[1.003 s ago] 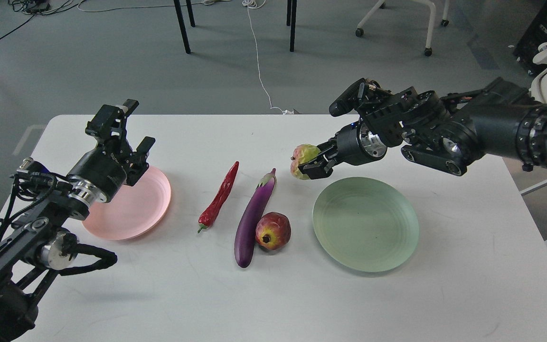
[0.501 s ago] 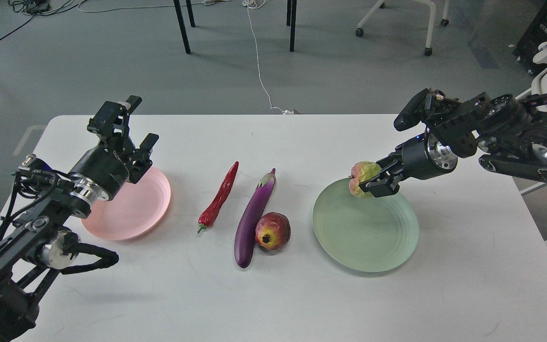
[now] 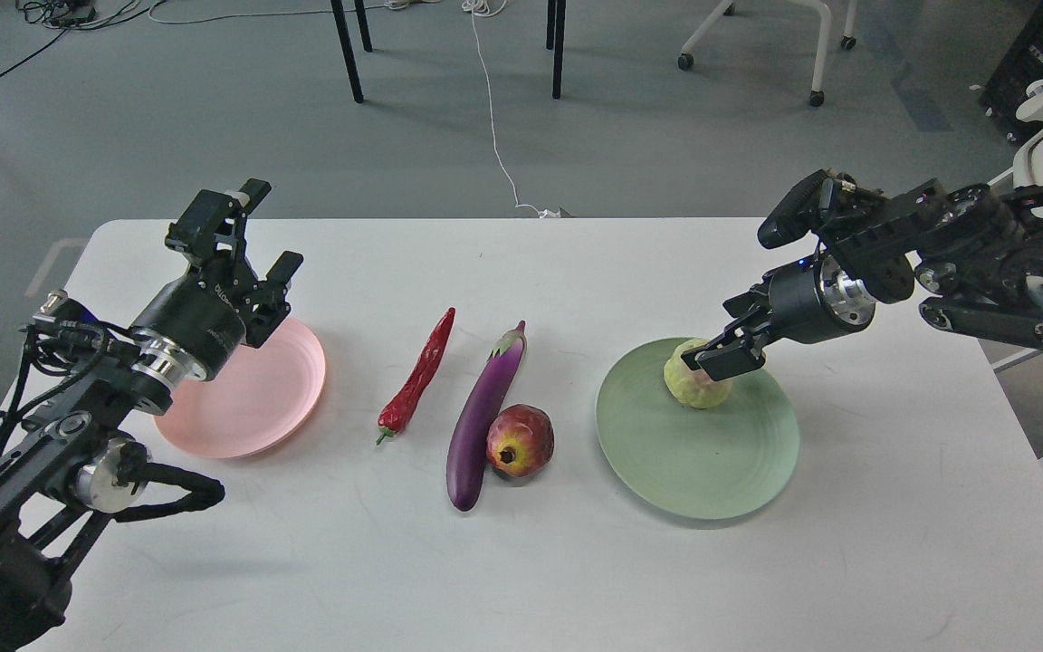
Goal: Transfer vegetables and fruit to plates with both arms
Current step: 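Lower the pale green fruit onto the green plate and release, then reach the right gripper down and grasp the red apple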
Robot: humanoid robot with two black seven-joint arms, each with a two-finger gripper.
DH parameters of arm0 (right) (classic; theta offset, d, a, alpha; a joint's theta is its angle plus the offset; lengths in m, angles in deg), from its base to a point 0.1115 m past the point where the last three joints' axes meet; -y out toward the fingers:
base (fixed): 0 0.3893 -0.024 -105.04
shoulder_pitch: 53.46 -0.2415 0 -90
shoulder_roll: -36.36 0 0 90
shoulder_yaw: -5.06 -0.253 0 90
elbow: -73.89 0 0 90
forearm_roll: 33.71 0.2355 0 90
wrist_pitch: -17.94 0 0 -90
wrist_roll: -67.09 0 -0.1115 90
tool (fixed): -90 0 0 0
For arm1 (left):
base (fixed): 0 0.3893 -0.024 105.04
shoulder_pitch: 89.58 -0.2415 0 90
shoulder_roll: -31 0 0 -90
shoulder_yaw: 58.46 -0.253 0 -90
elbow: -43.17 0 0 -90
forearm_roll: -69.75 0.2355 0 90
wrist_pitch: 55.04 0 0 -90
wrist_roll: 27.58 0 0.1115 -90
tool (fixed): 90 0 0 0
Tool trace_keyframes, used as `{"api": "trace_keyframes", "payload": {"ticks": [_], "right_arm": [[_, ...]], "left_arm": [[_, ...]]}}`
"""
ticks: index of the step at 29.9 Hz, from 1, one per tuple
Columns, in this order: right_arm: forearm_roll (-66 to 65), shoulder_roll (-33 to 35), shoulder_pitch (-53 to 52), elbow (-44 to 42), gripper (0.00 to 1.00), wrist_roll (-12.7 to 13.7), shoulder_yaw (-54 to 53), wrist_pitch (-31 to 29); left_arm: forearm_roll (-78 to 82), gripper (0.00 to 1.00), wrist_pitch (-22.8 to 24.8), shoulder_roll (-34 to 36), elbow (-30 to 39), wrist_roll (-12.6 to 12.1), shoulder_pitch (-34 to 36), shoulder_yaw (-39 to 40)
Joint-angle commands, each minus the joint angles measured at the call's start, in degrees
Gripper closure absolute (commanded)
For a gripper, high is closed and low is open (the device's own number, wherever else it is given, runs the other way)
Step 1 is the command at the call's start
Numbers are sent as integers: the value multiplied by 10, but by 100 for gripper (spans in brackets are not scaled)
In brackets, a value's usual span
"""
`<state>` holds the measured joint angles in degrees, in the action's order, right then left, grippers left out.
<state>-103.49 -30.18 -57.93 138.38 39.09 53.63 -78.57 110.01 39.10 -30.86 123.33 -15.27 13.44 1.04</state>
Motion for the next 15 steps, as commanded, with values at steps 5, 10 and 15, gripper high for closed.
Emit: {"api": "trace_keyframes", "payload": {"ticks": [5,10,15], "right_arm": [[89,-96,-8,20,4,0,-11,9],[116,-163,1,10,4,0,-8,17],[126,-208,31,-26,5,0,-8,24]], "left_arm": [[0,0,0,1,2,0,-3,0],[0,0,0,8,10,1,-6,0],[0,0,0,9,11,1,-7,3]]}}
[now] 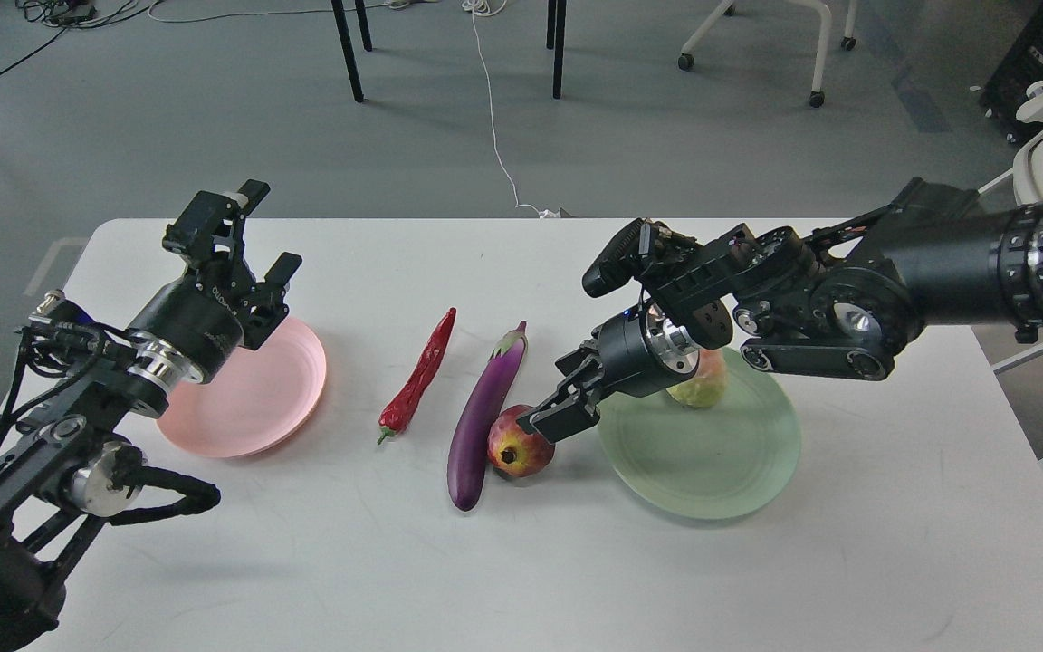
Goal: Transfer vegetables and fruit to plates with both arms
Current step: 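Reach the right gripper down and grasp the red apple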
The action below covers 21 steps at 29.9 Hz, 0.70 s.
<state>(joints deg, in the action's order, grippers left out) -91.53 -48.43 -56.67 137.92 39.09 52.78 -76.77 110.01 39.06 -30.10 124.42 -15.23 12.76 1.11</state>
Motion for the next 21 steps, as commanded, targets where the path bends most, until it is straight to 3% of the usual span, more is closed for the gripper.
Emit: {"api": "trace_keyframes", "payload": {"ticks": [1,18,21], "right_arm": [[9,-33,23,-28,5,0,0,10],[32,-52,79,-92,12,0,26,24],[49,-52,81,-91,18,0,26,22]], "left_arm": [[0,0,0,1,0,0,0,4],[0,0,1,17,0,0,0,7],[0,0,0,17,0,0,0,7]]}}
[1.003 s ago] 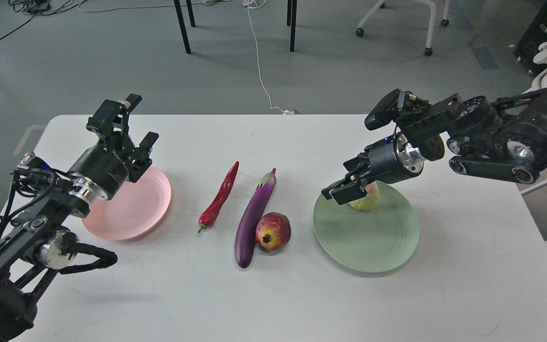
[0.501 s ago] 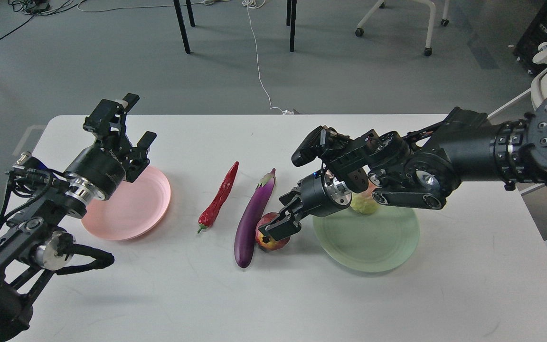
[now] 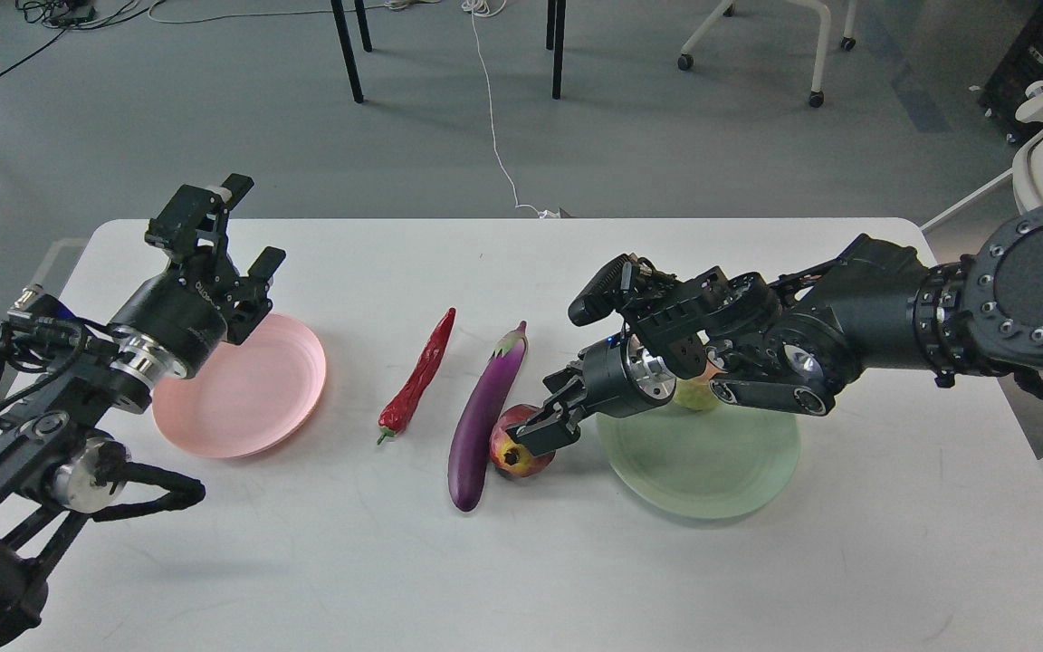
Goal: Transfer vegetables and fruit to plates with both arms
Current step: 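Reach the right gripper down and grasp the red apple, then carry the red apple onto the green plate and release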
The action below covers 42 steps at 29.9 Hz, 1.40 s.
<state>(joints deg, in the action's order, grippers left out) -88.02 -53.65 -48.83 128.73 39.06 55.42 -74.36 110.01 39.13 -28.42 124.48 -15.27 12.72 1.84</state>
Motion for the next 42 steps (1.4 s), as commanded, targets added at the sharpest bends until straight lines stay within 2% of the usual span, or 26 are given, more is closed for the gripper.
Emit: {"api": "trace_keyframes", "payload": {"ticks": [1,5,9,16,19,24,27,33,37,40,42], "right_arm": [[22,0,3,1,25,0,0,-3],[28,0,3,2,49,0,0,-5],[29,0,1,3,58,0,2,-8],[30,0,-37,13,61,0,-3,-8],[28,9,-79,49,61,0,-4,-9],[0,111,-128,134,61,0,4,-10],[-55,165,-131,156,60,0,5,-10],[-83,227,-94,157,54,0,32,-10],[-83,236,-75,157,34,0,30,-9],[-81,244,-69,157,11,0,28,-4],[-79,247,-69,158,7,0,21,-3]], "left_arm": [[-1,0,0,0,0,0,0,0],[0,0,0,0,0,0,0,0],[0,0,1,0,0,0,0,0],[-1,0,1,1,0,0,0,0],[0,0,1,1,0,0,0,0],[0,0,1,2,4,0,1,0],[0,0,1,1,4,0,1,-1],[0,0,4,-1,4,-1,5,-2],[0,0,4,0,5,-1,6,-2],[0,0,4,2,5,-1,6,-1],[0,0,4,4,6,-1,6,-2]]}}
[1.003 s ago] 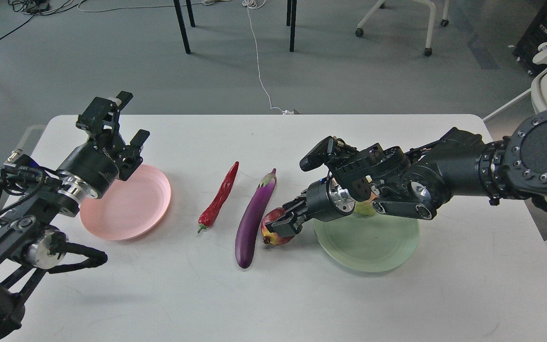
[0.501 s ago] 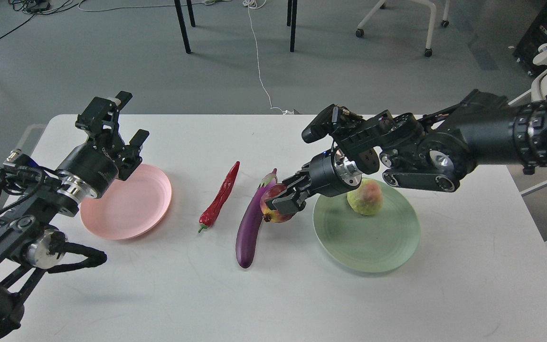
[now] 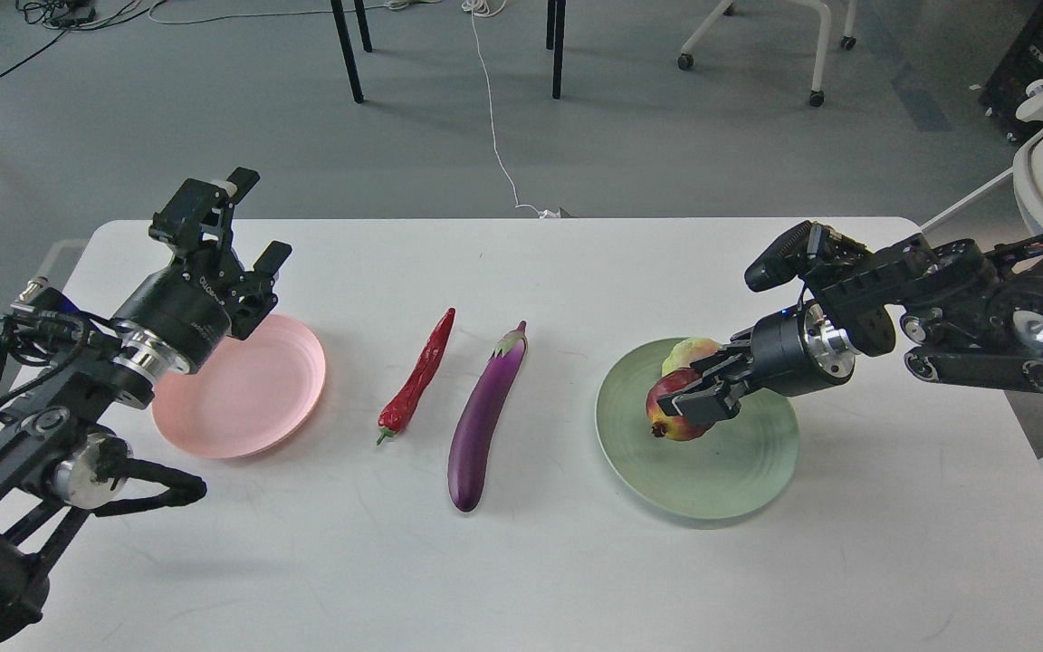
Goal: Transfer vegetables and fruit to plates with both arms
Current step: 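Carry the red apple onto the green plate and release, then retract the right gripper and move the left gripper to the chili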
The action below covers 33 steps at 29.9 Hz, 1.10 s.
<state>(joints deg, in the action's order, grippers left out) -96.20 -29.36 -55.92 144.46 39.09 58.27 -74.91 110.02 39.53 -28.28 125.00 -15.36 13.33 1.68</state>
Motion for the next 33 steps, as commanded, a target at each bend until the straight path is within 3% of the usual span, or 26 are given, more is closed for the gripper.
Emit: {"api": "trace_keyframes", "payload": {"ticks": [1,7,11,15,19,24,27,33], "right_arm": [[3,7,2,3,6,0,-15,2],[24,59,2,17,6,0,-106,0],[154,103,39,18,6,0,-182,1],[336,130,163,18,6,0,-317,2],[463,133,312,10,6,0,-473,-1],[532,141,475,8,6,0,-635,-11],[533,159,549,10,6,0,-708,-48],[542,183,645,16,6,0,-799,-107]], "left_arm": [[1,0,0,4,1,0,-1,0],[4,0,3,11,1,1,0,-2],[12,0,30,26,1,1,6,-7],[107,0,43,27,1,3,29,-14],[252,0,68,26,3,20,52,-35],[465,0,80,29,1,20,136,-161],[579,1,81,31,-14,20,213,-254],[673,3,81,21,-127,11,317,-402]]}}
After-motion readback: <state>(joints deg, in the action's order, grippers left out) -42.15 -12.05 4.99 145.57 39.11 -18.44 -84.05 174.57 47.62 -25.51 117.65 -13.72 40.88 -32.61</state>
